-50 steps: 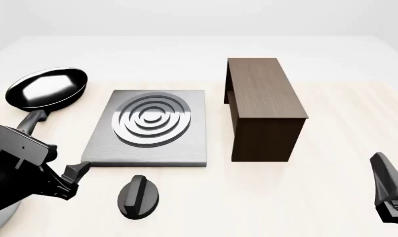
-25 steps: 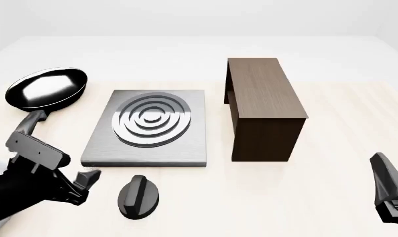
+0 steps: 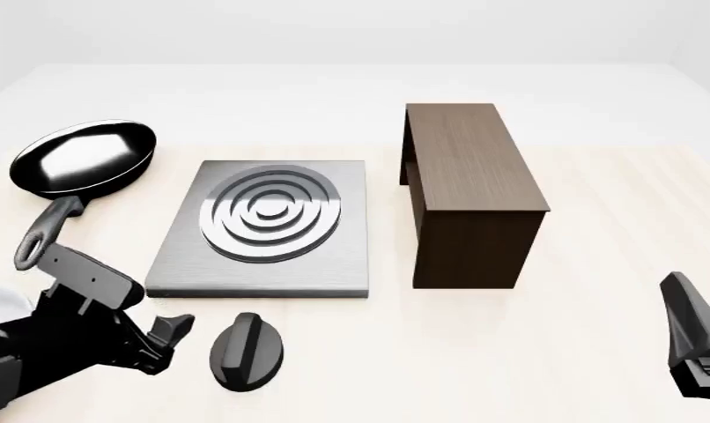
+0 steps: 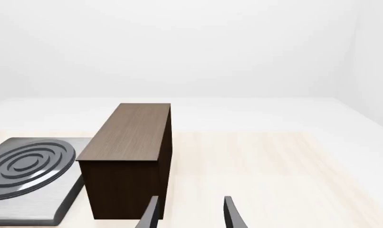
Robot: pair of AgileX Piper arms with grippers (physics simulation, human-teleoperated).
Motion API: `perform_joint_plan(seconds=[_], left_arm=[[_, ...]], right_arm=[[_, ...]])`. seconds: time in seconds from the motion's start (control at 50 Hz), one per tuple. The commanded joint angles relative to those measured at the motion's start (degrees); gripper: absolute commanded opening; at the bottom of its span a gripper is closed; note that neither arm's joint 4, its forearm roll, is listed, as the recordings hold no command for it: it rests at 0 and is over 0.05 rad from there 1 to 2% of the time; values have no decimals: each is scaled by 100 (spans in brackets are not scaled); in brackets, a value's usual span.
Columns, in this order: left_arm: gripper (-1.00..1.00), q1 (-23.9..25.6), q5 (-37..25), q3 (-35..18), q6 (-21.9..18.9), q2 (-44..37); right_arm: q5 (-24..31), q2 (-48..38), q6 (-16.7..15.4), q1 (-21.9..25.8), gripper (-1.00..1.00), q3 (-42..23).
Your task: Turn on the stove.
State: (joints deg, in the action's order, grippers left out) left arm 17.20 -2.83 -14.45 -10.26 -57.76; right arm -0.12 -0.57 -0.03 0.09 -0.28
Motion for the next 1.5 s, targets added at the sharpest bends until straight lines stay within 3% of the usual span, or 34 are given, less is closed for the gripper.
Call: perform_joint_plan(seconds=[0.02, 1.06, 1.26, 1.5], left_arm=[[100, 131, 477, 396, -1, -85], [100, 335, 1874, 699, 197, -1652], [100, 820, 1240, 684, 477, -1065], [100, 1090, 1240, 708, 630, -1063]], right_arm=[[1, 4, -2, 5, 100, 3], [1, 3, -5, 5, 100, 3], [1, 3, -5, 6, 100, 3], [1, 5, -2, 4, 100, 3]])
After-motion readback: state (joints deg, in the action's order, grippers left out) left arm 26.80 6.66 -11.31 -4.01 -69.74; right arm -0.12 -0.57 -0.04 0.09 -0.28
